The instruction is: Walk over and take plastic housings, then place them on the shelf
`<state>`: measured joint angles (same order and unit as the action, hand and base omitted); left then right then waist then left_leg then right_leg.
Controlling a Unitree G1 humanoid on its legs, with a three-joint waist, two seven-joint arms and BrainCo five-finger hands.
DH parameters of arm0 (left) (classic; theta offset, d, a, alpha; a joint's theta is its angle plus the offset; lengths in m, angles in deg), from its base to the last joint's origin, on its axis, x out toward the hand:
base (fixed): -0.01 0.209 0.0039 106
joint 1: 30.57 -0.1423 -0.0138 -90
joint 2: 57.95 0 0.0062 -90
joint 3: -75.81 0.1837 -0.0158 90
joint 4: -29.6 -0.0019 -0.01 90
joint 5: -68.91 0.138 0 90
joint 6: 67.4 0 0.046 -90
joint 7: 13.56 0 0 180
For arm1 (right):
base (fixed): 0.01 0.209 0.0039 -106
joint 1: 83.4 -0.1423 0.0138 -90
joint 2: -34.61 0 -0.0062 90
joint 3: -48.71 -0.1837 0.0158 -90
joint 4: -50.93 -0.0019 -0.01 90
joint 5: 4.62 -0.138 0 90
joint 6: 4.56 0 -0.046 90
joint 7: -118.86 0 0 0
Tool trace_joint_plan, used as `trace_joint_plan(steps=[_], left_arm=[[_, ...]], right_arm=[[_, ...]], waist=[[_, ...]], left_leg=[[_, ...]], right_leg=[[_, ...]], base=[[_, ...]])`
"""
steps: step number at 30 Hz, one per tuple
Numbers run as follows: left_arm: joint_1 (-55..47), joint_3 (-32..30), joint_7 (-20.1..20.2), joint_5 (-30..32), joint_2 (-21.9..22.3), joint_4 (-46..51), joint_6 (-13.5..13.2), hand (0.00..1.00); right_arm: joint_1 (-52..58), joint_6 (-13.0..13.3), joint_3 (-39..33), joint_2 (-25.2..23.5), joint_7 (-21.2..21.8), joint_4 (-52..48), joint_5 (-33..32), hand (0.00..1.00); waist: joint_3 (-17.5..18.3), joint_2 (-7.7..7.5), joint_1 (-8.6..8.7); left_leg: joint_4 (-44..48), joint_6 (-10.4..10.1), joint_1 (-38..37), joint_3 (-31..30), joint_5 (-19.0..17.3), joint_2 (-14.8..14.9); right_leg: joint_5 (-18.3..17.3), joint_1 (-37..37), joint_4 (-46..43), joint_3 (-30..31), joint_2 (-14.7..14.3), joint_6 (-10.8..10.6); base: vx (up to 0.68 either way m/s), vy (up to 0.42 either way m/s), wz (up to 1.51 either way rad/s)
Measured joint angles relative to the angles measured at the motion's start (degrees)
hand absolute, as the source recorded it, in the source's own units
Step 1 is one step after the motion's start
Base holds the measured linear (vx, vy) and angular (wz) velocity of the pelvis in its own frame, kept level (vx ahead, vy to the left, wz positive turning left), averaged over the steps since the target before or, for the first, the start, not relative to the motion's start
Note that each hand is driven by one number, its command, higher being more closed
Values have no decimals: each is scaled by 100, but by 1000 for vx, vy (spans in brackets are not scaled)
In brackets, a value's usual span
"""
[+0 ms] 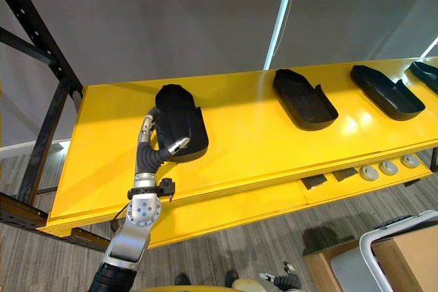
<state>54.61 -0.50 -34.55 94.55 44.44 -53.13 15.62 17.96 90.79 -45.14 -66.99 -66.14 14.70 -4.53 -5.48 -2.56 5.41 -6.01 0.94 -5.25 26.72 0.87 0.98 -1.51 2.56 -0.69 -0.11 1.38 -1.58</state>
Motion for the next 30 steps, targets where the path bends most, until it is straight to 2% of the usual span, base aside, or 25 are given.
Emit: trace_joint_plan(steps=[2,13,19,26,30], left_arm=[[-6,37,97,155,-18,-191,-2,100],[175,252,102,1037,-304,-1110,87,100],[328,235,190,1278,-467,-1510,248,100],[627,190,221,1360,-512,-1806,358,100],[728,164,234,1431,-537,-1876,420,100]], right_arm=[[-1,2,33,14,0,0,3,0],[-83,47,64,58,5,157,48,0],[-128,54,183,121,13,157,54,0],[-156,48,184,129,16,158,65,0],[-218,45,184,149,18,158,105,0]], waist=[[8,7,1],[57,40,30],[122,93,172],[117,119,212],[100,162,313]], left_leg=[[0,0,-8,3,0,-4],[2,14,59,19,-30,-39],[5,5,69,75,-38,-33],[4,-1,69,167,-42,9],[3,-1,103,178,-42,1]], right_leg=[[-30,-10,-12,2,4,-5],[-14,-84,24,41,30,-2],[0,-84,74,99,16,5],[23,-120,93,175,-39,40],[26,-175,84,187,-31,42]], base=[[0,0,0],[19,-6,-1],[53,-28,-5],[7,-42,-8],[-32,-23,-2]])
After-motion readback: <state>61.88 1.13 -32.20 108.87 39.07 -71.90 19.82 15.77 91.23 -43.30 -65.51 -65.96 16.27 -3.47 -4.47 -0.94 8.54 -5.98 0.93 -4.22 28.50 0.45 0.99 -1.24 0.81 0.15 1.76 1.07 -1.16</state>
